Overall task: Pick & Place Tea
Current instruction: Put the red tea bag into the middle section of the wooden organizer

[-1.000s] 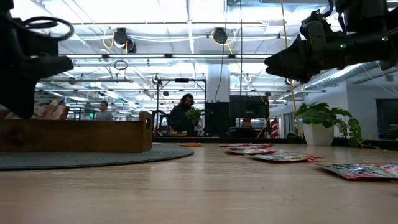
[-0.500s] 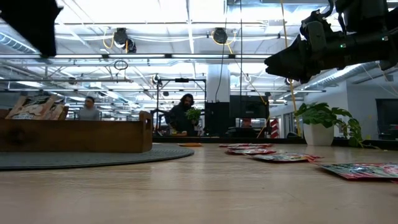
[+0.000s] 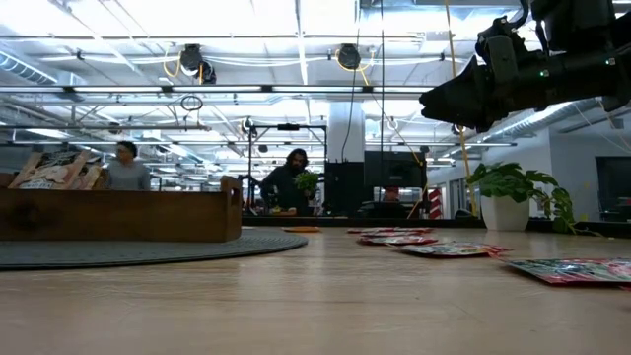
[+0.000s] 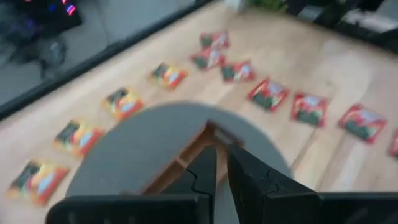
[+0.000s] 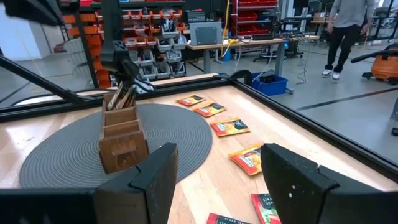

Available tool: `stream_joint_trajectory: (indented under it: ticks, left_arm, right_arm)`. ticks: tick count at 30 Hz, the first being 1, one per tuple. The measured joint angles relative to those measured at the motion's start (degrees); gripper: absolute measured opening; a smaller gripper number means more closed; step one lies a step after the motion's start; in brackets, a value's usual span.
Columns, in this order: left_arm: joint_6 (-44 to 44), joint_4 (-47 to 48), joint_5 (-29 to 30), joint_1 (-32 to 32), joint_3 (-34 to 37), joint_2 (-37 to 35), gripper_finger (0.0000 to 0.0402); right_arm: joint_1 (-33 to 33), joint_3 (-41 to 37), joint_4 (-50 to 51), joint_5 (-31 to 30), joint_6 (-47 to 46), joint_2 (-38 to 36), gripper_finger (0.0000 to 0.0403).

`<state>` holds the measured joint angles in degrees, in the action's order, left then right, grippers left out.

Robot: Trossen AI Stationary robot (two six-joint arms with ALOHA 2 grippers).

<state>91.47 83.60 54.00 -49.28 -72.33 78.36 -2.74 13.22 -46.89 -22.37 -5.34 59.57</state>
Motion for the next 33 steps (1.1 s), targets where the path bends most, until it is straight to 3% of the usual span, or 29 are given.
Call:
stream_joint_trajectory:
  ticks: [7,14,22,27,31,33]
  left_arm:
    - [-1.14,-0.89,11.24,-6.87,12.47,-16.19,0.0047]
    - [-1.66,-6.70,13.97,-9.21,27.51,-31.19,0.0047]
    - [-19.36,-33.21,15.62,-10.73,43.55,-43.51,0.0047]
    - [-44.14,-60.00,9.14,-8.84,50.69,-47.63,0.0047]
    - [-70.55,-87.28,-6.56,-2.97,56.45,-48.96,0.0047]
    - [-79.07,-93.64,-12.83,0.70,58.43,-49.23,0.0047]
  right_arm:
    - [0.00,0.01,-0.89,0.00,-0.57,0.00,0.0212]
    - [0.00,-0.01,-1.73,0.17,-1.05,0.02,0.0212]
    - [0.02,-0.01,-3.01,0.13,0.20,0.02,0.0212]
    - [0.02,0.02,-4.05,0.11,1.38,0.02,0.0212]
    - [0.02,0.02,-4.84,0.09,1.47,0.02,0.0212]
    - [0.02,0.02,-5.03,0.07,1.28,0.02,0.0212]
